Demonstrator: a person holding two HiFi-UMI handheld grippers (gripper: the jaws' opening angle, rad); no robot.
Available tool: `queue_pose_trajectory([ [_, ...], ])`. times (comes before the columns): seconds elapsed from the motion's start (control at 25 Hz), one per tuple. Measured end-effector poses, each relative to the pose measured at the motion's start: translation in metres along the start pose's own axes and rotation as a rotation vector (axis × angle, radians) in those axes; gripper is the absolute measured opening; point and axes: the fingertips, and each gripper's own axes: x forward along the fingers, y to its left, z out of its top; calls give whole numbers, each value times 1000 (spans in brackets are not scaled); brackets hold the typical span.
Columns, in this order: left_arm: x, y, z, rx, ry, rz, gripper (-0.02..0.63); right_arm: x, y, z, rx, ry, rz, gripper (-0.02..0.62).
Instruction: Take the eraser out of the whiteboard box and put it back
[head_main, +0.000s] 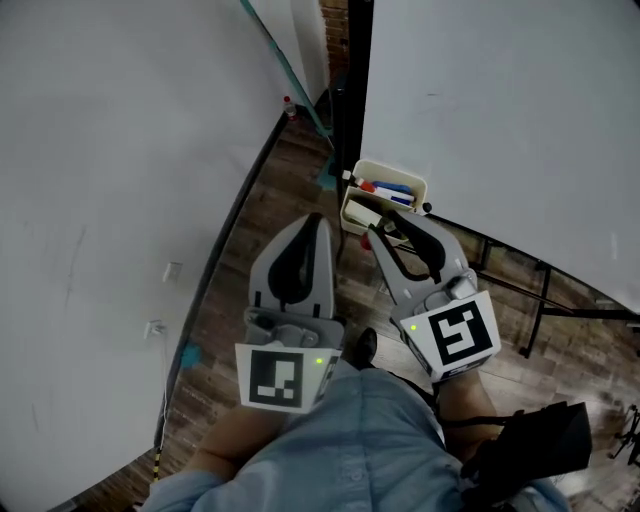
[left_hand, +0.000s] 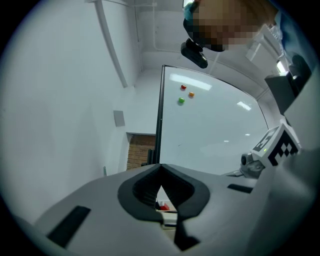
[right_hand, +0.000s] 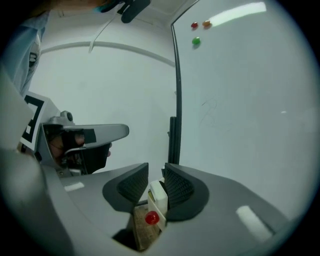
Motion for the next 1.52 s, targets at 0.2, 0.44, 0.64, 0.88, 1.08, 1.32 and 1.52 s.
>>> queue_pose_trajectory([
  [0.2, -11, -21, 15, 37, -24, 5, 5, -31, 0, 29, -11, -123, -25, 2],
  [0.44, -18, -40, 31, 70, -57, 6, 5, -58, -11, 45, -28, -175, -78, 2],
  [0.64, -19, -51, 35, 79, -61, -2, 5, -70, -17, 58, -36, -235, -96, 0],
  [0.88, -20, -55, 35, 88, -59, -6, 5, -74, -20, 61, -34, -253, -103, 0],
  [1.08, -20, -55, 36, 88, -56, -7, 5, -74, -18, 64, -28, -261, -95, 0],
  [1.32, -20, -53, 35, 85, -55, -10, 5, -72, -16, 64, -24, -261, -95, 0],
  [1.52, -21, -53, 34, 83, -55, -13, 5, -72, -15, 65, -21, -262, -93, 0],
])
